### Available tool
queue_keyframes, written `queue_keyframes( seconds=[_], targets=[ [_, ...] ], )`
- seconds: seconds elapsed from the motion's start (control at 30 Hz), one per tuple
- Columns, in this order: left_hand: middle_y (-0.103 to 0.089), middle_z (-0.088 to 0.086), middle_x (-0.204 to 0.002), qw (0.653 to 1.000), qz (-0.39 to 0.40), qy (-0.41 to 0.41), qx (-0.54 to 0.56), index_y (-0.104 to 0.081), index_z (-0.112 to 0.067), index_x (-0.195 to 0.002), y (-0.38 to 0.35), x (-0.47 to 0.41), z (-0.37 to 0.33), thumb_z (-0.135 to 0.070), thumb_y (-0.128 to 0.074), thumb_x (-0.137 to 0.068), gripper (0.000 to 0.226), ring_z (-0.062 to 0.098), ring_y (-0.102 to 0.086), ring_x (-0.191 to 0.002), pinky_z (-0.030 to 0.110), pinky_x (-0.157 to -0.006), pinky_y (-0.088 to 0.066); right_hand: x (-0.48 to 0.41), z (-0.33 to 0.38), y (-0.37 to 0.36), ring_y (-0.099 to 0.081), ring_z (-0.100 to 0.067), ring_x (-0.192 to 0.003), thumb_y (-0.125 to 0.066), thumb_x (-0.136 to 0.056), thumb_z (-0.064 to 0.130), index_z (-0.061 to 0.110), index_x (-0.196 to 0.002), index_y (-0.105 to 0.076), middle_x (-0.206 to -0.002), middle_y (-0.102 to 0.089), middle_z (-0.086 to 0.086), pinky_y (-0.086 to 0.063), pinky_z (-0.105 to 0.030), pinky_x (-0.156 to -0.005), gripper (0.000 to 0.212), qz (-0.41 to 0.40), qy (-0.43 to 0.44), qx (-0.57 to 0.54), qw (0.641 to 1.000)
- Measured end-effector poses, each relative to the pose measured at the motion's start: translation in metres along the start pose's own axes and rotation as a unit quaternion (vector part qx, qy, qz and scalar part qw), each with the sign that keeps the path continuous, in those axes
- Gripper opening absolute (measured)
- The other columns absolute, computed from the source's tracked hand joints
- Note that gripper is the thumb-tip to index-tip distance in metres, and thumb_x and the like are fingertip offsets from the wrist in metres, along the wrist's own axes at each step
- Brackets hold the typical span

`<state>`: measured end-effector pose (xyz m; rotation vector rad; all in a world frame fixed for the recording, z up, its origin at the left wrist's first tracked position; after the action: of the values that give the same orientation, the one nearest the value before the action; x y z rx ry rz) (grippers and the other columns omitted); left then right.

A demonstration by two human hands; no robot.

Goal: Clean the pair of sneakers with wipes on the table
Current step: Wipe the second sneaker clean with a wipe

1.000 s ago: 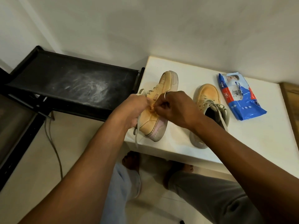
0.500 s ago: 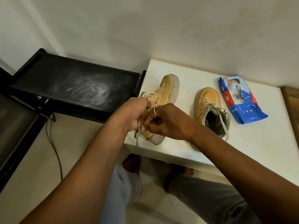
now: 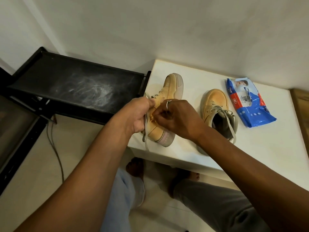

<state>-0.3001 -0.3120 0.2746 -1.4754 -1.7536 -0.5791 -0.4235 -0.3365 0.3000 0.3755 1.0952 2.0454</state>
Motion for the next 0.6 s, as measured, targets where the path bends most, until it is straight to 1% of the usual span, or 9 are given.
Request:
queue_keyframes(
  seconds=[0.07, 0.13, 0.17, 0.23, 0.3, 0.37, 0.43, 0.5, 0.6],
  targets=[
    [-0.070, 0.011, -0.095, 1.000, 0.000, 0.003, -0.002, -0.063, -0.013, -0.117, -0.001, 0.000, 0.000, -0.025, -0.049, -0.105, 0.022, 0.026, -0.070, -0.084, 0.046, -0.077, -0.060, 0.003, 0.007, -0.007, -0.063, -0.008, -0.077, -0.069, -0.088, 0.031, 0.023, -0.098, -0.076, -0.091, -0.071, 0.008, -0.054, -0.022, -0.071, 0.015, 0.050, 0.032, -0.009, 0.998],
    [-0.069, 0.010, -0.092, 1.000, -0.006, 0.006, 0.002, -0.063, -0.015, -0.118, 0.000, -0.001, -0.001, -0.025, -0.050, -0.105, 0.021, 0.023, -0.068, -0.076, 0.041, -0.068, -0.059, 0.006, 0.012, -0.018, -0.062, -0.008, -0.078, -0.068, -0.087, 0.034, 0.023, -0.098, -0.076, -0.091, -0.069, 0.008, -0.055, -0.025, -0.071, 0.018, 0.101, 0.056, 0.012, 0.993],
    [-0.068, 0.010, -0.091, 1.000, -0.009, 0.007, 0.002, -0.063, -0.015, -0.117, 0.000, 0.000, -0.002, -0.025, -0.050, -0.105, 0.020, 0.023, -0.068, -0.074, 0.039, -0.065, -0.058, 0.005, 0.013, -0.020, -0.061, -0.008, -0.079, -0.067, -0.087, 0.035, 0.023, -0.099, -0.076, -0.092, -0.069, 0.008, -0.055, -0.025, -0.072, 0.019, 0.104, 0.060, 0.023, 0.992],
    [-0.069, 0.010, -0.091, 1.000, -0.011, 0.002, 0.001, -0.064, -0.013, -0.115, 0.000, 0.000, -0.003, -0.025, -0.050, -0.105, 0.021, 0.023, -0.068, -0.076, 0.039, -0.067, -0.058, 0.004, 0.011, -0.017, -0.061, -0.008, -0.077, -0.068, -0.086, 0.034, 0.024, -0.098, -0.076, -0.091, -0.069, 0.008, -0.055, -0.027, -0.070, 0.018, 0.071, 0.057, 0.018, 0.996],
    [-0.070, 0.011, -0.096, 1.000, -0.009, -0.003, -0.006, -0.063, -0.013, -0.115, -0.001, -0.001, -0.004, -0.026, -0.050, -0.105, 0.021, 0.026, -0.070, -0.086, 0.045, -0.077, -0.060, 0.003, 0.004, -0.008, -0.062, -0.009, -0.076, -0.069, -0.087, 0.030, 0.023, -0.098, -0.077, -0.089, -0.070, 0.008, -0.055, -0.025, -0.068, 0.015, 0.025, 0.022, -0.010, 0.999],
    [-0.071, 0.012, -0.100, 1.000, -0.004, -0.006, -0.019, -0.063, -0.014, -0.115, -0.001, -0.002, -0.003, -0.027, -0.049, -0.105, 0.022, 0.030, -0.071, -0.093, 0.051, -0.082, -0.059, 0.001, -0.005, -0.003, -0.064, -0.007, -0.076, -0.070, -0.089, 0.030, 0.023, -0.098, -0.077, -0.089, -0.071, 0.010, -0.054, -0.021, -0.068, 0.014, -0.001, -0.033, -0.039, 0.999],
    [-0.072, 0.012, -0.101, 0.999, -0.007, -0.016, -0.040, -0.064, -0.014, -0.116, -0.001, -0.002, -0.003, -0.030, -0.049, -0.105, 0.024, 0.031, -0.071, -0.094, 0.051, -0.085, -0.059, 0.000, -0.012, -0.002, -0.063, -0.003, -0.074, -0.070, -0.089, 0.030, 0.022, -0.099, -0.076, -0.086, -0.070, 0.014, -0.047, -0.012, -0.065, 0.014, -0.007, -0.077, -0.059, 0.995],
    [-0.072, 0.011, -0.103, 0.993, -0.026, -0.037, -0.113, -0.063, -0.016, -0.116, 0.001, -0.004, -0.005, -0.037, -0.050, -0.104, 0.028, 0.031, -0.070, -0.095, 0.050, -0.089, -0.058, -0.001, -0.013, -0.004, -0.063, -0.002, -0.074, -0.069, -0.089, 0.031, 0.023, -0.101, -0.076, -0.087, -0.068, 0.015, -0.042, -0.006, -0.066, 0.015, -0.002, -0.092, -0.057, 0.994],
    [-0.071, 0.011, -0.109, 0.978, -0.032, -0.055, -0.200, -0.060, -0.017, -0.120, 0.008, -0.004, -0.007, -0.040, -0.051, -0.103, 0.031, 0.030, -0.070, -0.098, 0.049, -0.089, -0.058, -0.002, -0.014, -0.005, -0.064, -0.004, -0.076, -0.069, -0.090, 0.032, 0.021, -0.104, -0.076, -0.092, -0.070, 0.012, -0.042, -0.009, -0.068, 0.019, -0.004, -0.108, -0.061, 0.992]
  ],
)
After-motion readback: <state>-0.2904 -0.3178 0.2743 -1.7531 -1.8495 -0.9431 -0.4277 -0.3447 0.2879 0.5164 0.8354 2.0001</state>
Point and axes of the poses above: each hand's wrist, its own x-axis away from the middle knuckle, its own y-axis out of the back of the hand, z = x × y, the point moved 5 cm from there along -x, towards the middle knuckle
